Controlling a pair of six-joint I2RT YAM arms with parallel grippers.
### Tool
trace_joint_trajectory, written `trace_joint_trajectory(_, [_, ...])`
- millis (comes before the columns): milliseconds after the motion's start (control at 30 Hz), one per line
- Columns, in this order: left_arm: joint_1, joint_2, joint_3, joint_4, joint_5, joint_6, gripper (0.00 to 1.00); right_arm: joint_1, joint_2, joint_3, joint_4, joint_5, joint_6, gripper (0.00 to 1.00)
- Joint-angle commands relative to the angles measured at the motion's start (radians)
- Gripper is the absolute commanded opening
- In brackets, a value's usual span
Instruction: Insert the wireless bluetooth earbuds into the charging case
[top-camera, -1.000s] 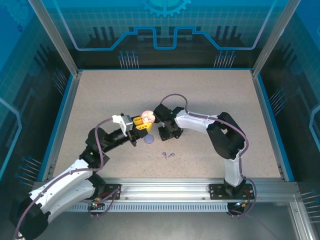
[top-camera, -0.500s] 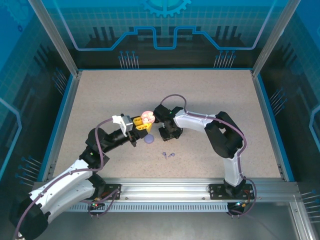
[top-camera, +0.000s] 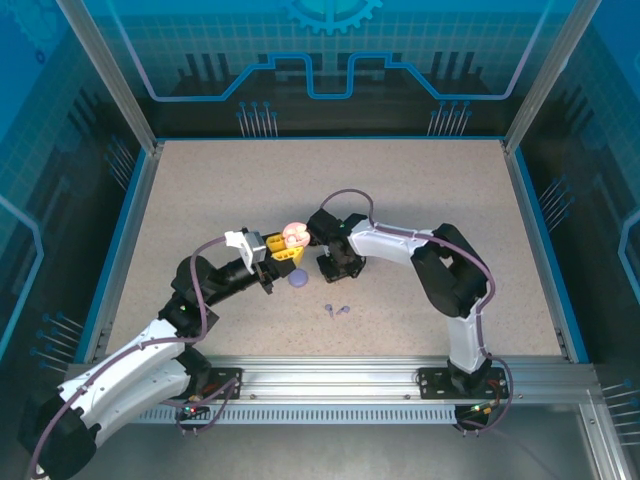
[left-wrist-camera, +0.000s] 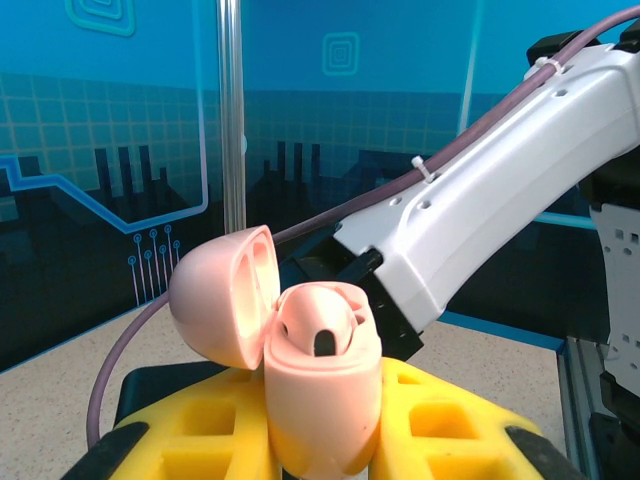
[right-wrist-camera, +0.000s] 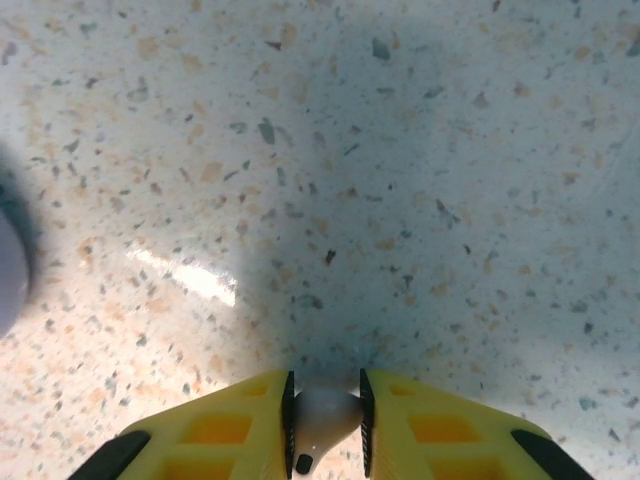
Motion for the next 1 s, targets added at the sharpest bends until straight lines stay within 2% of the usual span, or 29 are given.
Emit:
trace_joint_trajectory(0, [-0.007, -0.009, -0.011, 0.014, -0.017, 0.019, 0.05, -0.001, -0.11, -0.023, 0.022, -0.023, -0.033, 0.24])
trace_joint_trajectory(600, [-0.01, 0.097, 0.0, 0.1, -0.017, -0.007, 0.04, -0.015, -0.718, -0.191, 0.222, 0.052, -0.001, 0.23])
trace_joint_trajectory(800, [-0.009, 0.159, 0.026, 0.11, -0.011, 0.015, 0.04, 0.009, -0.835, -0.194, 0.292, 0.072, 0.044, 0.23])
trace_joint_trajectory(967, [-0.009, 0.221, 0.056, 0.116, -0.024, 0.033, 0.02, 0.057, -0.861, -0.173, 0.322, 0.141, 0.075, 0.23])
